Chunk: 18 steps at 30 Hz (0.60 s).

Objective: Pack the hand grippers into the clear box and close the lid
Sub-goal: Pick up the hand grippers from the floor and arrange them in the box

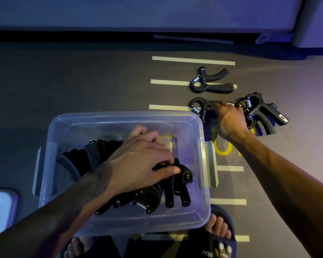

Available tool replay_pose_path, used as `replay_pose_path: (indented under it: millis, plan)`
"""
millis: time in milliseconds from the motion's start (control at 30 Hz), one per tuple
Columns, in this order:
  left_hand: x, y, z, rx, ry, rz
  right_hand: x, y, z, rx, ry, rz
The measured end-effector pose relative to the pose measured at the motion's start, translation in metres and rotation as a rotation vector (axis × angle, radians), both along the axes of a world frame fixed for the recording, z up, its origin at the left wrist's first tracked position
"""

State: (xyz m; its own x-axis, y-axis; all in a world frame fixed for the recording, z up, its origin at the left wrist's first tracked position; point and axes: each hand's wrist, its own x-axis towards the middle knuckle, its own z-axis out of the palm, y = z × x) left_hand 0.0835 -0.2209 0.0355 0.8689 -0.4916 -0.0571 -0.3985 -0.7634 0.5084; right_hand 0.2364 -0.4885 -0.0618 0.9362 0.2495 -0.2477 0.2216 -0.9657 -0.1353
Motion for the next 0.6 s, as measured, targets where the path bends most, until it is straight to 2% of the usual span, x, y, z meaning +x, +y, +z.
replay_pose_path:
  millis: [167,367,600]
  plan:
    - [-0.002,0.002,0.004,-0.001,-0.037,0.021,-0.019,0.001,0.006,0.099,-0.048,0.026]
    - [-0.006,0.021,0.015,-0.061,-0.098,0.144,-0.035,0.008,0.051,0.386,-0.221,-0.057]
    - [-0.021,0.046,0.036,-0.158,-0.116,0.327,-0.070,0.026,0.140,0.814,-0.316,-0.207]
